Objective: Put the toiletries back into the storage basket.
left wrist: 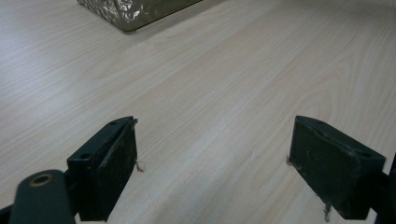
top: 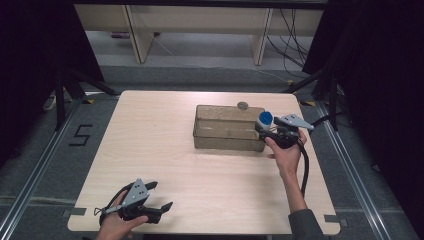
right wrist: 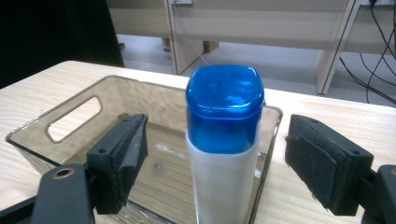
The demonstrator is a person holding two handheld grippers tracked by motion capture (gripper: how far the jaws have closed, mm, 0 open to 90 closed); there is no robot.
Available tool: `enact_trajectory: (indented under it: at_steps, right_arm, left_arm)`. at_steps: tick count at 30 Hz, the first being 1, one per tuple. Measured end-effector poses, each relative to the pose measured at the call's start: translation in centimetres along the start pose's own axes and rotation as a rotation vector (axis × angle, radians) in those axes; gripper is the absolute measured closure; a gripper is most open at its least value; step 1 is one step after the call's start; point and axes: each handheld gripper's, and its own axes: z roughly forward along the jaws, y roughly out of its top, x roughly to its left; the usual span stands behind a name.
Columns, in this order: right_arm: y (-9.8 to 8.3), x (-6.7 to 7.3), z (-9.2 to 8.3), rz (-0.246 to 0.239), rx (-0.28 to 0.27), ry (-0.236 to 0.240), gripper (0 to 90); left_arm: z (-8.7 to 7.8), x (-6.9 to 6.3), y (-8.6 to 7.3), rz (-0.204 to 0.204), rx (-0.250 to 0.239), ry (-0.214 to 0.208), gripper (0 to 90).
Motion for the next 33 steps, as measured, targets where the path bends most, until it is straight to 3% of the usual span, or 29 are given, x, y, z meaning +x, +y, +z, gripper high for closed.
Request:
enact_trajectory:
  at_steps: [2,4,5,14,15,17,18,19,23,27,30,31,33]
  right_arm:
    - [0.1,0.0,-0.3,-0.019,0.007,-0.004,21.8]
    - [0.0,0.3,-0.5,0.000,-0.007,0.003,21.9]
    - [0.0,0.2,-0.5,-0.017,-0.008,0.000,21.9]
    - [0.1,-0.1,-1.1,-0.018,-0.028,0.011,22.0]
    - [0.2,0.1,-1.4,0.010,-0.020,0.012,22.1]
    - [0.2,0.0,-1.4,-0.010,-0.025,0.009,22.1]
    - [0.2,0.2,-1.5,0.021,-0.021,0.016,22.2]
    - [0.2,0.0,-1.5,-0.002,-0.026,0.016,22.2]
    - [0.1,-0.1,-1.6,-0.015,-0.035,0.010,22.4]
    - [0.0,-0.1,-1.9,0.005,-0.026,0.010,22.4]
    - [0.0,-0.3,-2.0,-0.006,-0.031,0.010,22.4]
    - [0.0,-0.2,-2.2,0.016,-0.027,0.013,22.4]
    - [0.0,-0.4,-2.2,-0.006,-0.033,0.010,22.4]
  left_arm:
    - [0.0,0.0,0.0,-0.001,-0.003,0.004,14.7]
    - [0.0,0.0,0.0,-0.001,-0.002,0.004,14.7]
    - [0.0,0.0,0.0,-0.001,-0.002,0.004,14.7]
    - [0.1,0.0,0.0,-0.004,-0.003,0.002,14.7]
    - [0.0,0.0,0.0,-0.001,-0.003,0.003,14.7]
    - [0.0,0.0,0.0,-0.002,-0.005,0.002,14.7]
    - [0.0,0.0,0.0,-0.002,-0.005,0.002,14.7]
    - [0.0,0.0,0.0,-0.002,-0.006,0.002,14.7]
    - [0.0,0.0,0.0,0.001,-0.001,-0.002,14.7]
    - [-0.1,-0.1,0.0,0.001,-0.008,0.004,14.7]
    - [-0.1,0.0,0.0,0.001,-0.005,0.005,14.7]
    - [0.0,-0.1,0.0,0.001,-0.006,0.001,14.7]
    - [0.0,-0.1,0.0,-0.001,-0.005,-0.005,14.7]
